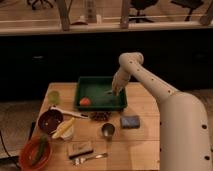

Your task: Place towel in tray

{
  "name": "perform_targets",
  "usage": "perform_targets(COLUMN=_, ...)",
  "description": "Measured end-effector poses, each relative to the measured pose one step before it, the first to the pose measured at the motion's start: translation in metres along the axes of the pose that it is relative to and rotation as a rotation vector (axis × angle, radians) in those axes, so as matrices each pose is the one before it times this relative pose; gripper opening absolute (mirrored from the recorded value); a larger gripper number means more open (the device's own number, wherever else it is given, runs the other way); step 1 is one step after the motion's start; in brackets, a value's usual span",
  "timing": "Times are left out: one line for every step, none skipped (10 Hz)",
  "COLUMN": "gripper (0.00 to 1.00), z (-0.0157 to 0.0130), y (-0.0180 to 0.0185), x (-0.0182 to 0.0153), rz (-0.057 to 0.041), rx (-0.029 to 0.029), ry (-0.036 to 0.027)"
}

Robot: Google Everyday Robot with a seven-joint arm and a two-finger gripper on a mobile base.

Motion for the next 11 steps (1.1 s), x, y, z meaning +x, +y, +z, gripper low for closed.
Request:
perform_targets(gripper=0.47, z=0.00080, y=-0.00055, x=-0.00060, rz=0.00158, rx=0.00012, ry=0.00495)
perform_targets(gripper=0.57, z=0.00039, y=0.00001, x=-0.00018, rz=0.00102, rx=0.00058, ry=0.00205)
perform_targets(gripper=0.66, z=0.00025, y=0.00003, x=0.00007, rz=0.00055, rx=0.00068, ry=0.00119)
perform_targets(gripper=0.75, z=0.00038, y=-0.00061, x=-0.00040, rz=-0.00085, rx=0.00131, ry=0.00007)
perform_targets(gripper=0.80, z=-0.00023, y=-0.00032, x=-0.00030, rz=-0.00043, rx=0.00215, ry=-0.00009)
perform_targets(gripper=0.80, z=-0.00021, y=-0.00023, x=0.00008, rz=-0.00019, rx=0.00078, ry=0.00050)
perform_targets(gripper=0.80, z=-0.00020, y=-0.00032, x=0.00018, rz=-0.00019, rx=0.00071, ry=0.00017)
perform_targets(gripper=0.80, z=-0.00058, y=-0.00052, x=0.00043, rz=-0.00039, rx=0.00170, ry=-0.00036)
perform_targets(gripper=0.80, z=-0.00024, y=-0.00067, x=0.00027, rz=-0.00102, rx=0.00170, ry=-0.00137)
perform_targets(gripper=0.80, z=-0.00042, y=-0.00005, x=0.00028, rz=-0.00107, rx=0.00106, ry=-0.00122)
perform_targets(gripper=0.80, z=-0.00101, y=0.00006, x=0.00010, rz=-0.00217, rx=0.00386, ry=-0.00282)
